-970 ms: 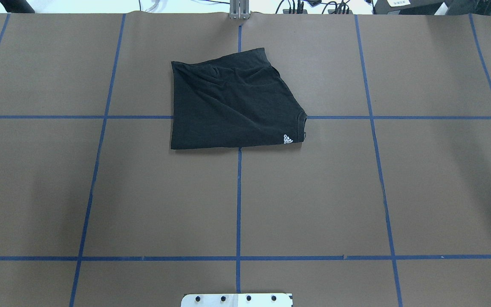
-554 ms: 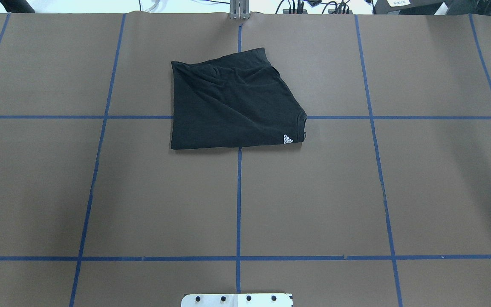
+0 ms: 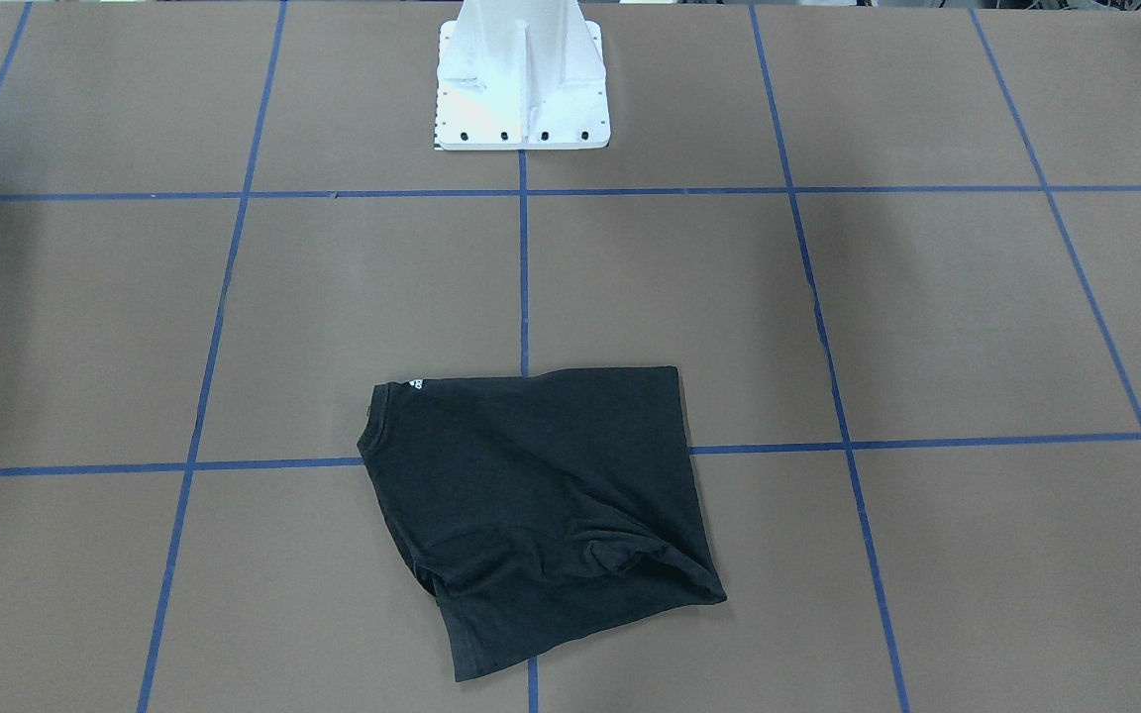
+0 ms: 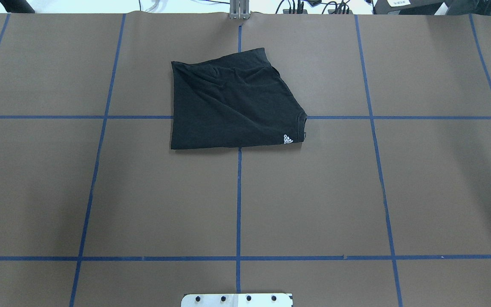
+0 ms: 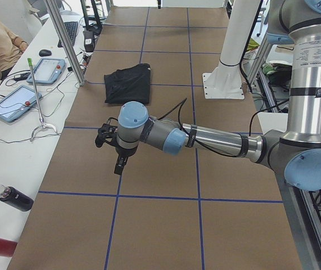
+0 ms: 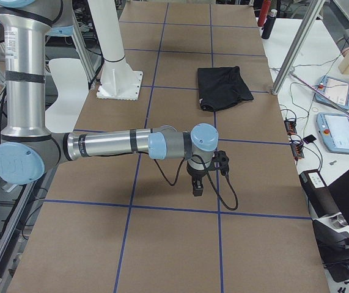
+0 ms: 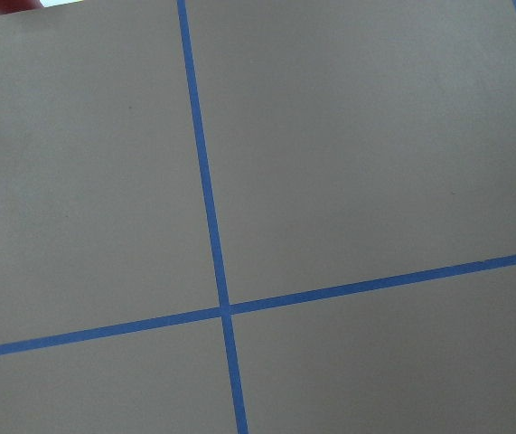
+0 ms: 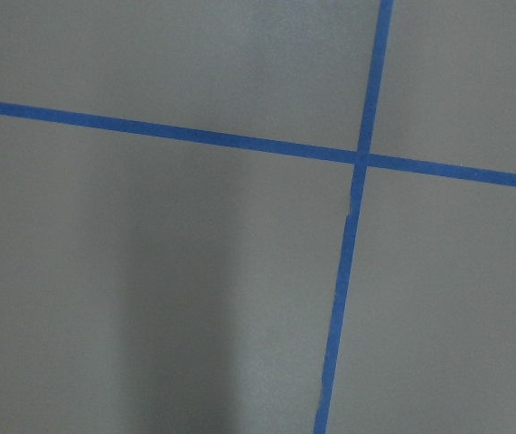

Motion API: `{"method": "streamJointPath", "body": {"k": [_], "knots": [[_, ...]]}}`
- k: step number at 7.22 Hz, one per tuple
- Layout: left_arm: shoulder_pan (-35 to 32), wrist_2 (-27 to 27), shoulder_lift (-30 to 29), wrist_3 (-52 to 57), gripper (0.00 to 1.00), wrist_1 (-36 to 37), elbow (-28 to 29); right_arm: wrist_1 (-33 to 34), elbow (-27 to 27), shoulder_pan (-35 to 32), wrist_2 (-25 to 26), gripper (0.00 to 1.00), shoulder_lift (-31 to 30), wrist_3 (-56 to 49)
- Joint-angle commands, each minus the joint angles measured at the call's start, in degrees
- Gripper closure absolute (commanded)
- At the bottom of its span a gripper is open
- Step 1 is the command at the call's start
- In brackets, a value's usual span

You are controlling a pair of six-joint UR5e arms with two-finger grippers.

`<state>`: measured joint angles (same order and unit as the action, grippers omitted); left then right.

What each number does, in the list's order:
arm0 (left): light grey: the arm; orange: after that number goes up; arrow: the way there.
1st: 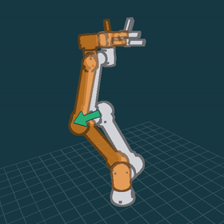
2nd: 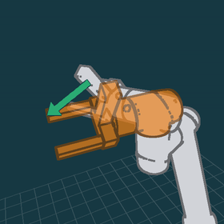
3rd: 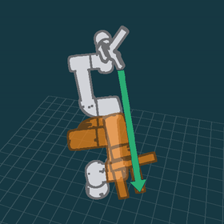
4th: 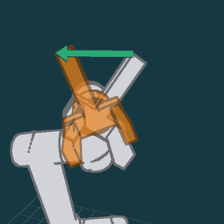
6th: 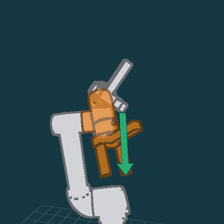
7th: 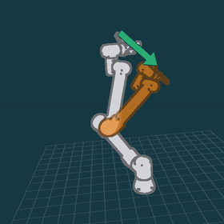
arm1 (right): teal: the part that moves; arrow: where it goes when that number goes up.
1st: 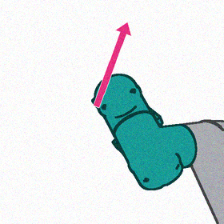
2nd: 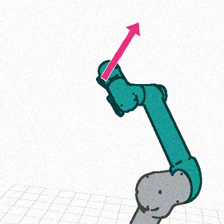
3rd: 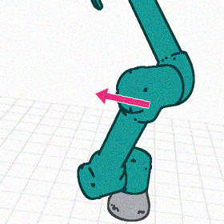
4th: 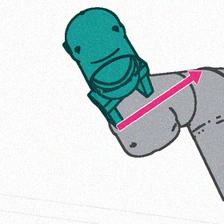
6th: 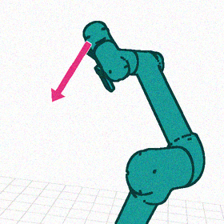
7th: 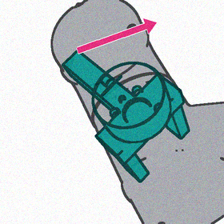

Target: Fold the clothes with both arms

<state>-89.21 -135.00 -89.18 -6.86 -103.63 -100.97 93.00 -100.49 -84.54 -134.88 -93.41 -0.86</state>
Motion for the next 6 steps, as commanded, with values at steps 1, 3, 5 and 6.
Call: {"method": "streamJointPath", "body": {"k": [1, 3, 5, 6], "knots": [[0.0, -2.5, -0.2, -0.1, 0.0, 0.1, -0.5, 0.0, -0.3, -0.3, -0.3, 0.0, 0.0, 0.1], [0.0, -2.5, 0.3, -0.1, 0.0, -0.1, -0.4, -0.1, -0.1, -0.3, -0.1, 0.0, 0.0, 0.1], [0.0, -2.5, 0.2, -0.1, 0.0, -0.2, -0.5, -0.1, -0.2, -0.4, -0.1, 0.0, 0.0, 0.2], [0.0, -2.5, 0.1, -0.1, 0.0, -0.1, -0.5, -0.1, -0.1, -0.3, -0.1, 0.0, 0.0, 0.2]]}}
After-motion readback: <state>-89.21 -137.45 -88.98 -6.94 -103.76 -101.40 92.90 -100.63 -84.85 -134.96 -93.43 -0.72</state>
